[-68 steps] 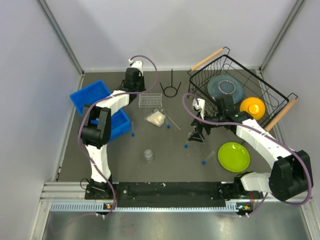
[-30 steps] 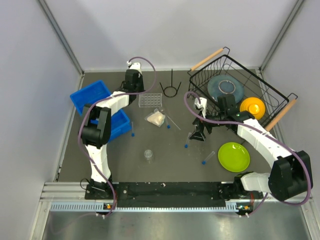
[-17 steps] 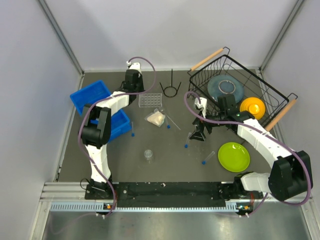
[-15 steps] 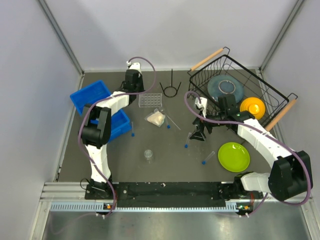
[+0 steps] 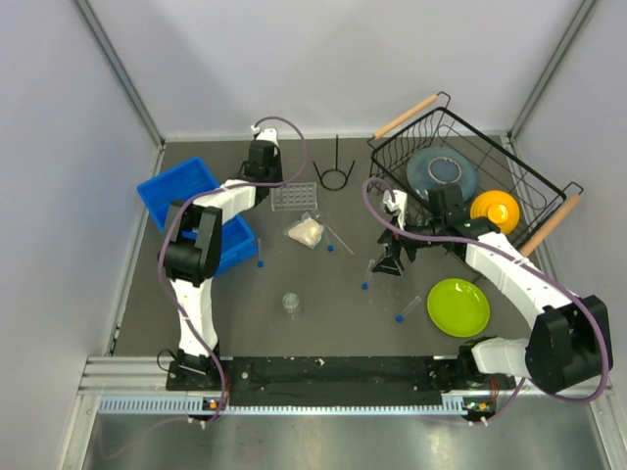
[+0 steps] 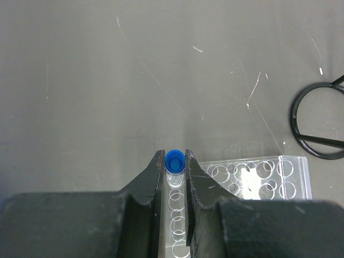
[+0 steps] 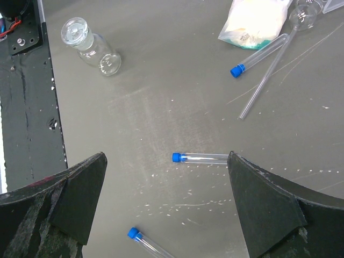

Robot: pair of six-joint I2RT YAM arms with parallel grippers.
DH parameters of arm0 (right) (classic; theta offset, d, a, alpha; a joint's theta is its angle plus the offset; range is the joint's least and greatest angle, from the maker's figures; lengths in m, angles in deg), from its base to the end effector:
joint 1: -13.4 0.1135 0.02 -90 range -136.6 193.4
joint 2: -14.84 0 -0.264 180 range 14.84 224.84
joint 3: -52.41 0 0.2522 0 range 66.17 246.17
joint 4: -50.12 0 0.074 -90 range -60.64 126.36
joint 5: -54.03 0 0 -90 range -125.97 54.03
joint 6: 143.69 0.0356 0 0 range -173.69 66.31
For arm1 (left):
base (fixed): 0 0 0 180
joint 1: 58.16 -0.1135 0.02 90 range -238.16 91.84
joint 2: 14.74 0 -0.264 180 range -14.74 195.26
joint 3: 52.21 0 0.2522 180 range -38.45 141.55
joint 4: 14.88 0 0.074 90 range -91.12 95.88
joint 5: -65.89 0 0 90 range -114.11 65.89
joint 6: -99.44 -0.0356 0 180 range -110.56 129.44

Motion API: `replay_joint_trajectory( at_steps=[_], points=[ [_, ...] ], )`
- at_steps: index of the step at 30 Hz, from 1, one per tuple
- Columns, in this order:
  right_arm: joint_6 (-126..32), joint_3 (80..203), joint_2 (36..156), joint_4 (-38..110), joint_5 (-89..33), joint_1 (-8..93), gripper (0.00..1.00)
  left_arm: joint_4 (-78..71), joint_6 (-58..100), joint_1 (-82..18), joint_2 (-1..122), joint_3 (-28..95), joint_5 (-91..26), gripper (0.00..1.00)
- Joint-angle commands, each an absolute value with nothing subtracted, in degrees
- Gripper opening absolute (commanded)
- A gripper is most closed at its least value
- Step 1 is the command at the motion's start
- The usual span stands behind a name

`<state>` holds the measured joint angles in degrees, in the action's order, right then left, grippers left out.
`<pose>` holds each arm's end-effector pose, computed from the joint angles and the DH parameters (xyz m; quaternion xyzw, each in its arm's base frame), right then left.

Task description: Organize the chemistry lab equipment

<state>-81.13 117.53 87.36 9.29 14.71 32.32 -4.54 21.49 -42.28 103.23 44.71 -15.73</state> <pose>0.2324 0.1088 0.2608 -0.4726 0.7162 0.3748 0.3510 0.4558 -0.1243 0.1992 -0.0067 0.8704 -0.0560 0.4891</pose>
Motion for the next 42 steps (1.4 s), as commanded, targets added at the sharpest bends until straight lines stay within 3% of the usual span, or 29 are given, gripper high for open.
replay_joint_trajectory(
  at_steps=[1,9,15,30,42],
  points=[
    [-82.4,118.1,86.8,10.3,16.6,31.9,0.95,-5.6,21.3,-42.6,103.0,45.6,-16.1,0.08],
    [-82.4,118.1,86.9,10.3,16.6,31.8,0.95,-6.0,21.2,-42.6,101.4,43.2,-16.1,0.11],
    [-82.5,118.1,86.8,10.3,16.6,31.7,0.95,-6.2,21.3,-42.7,99.9,41.6,-15.4,0.26],
    [-83.4,117.7,86.4,10.1,16.4,31.7,0.95,-4.8,21.5,-42.6,95.2,41.2,-15.1,0.49],
    [-82.8,117.2,86.6,9.6,15.9,31.7,0.95,-5.3,22.2,-42.6,74.9,30.6,-13.7,0.75]
  ],
)
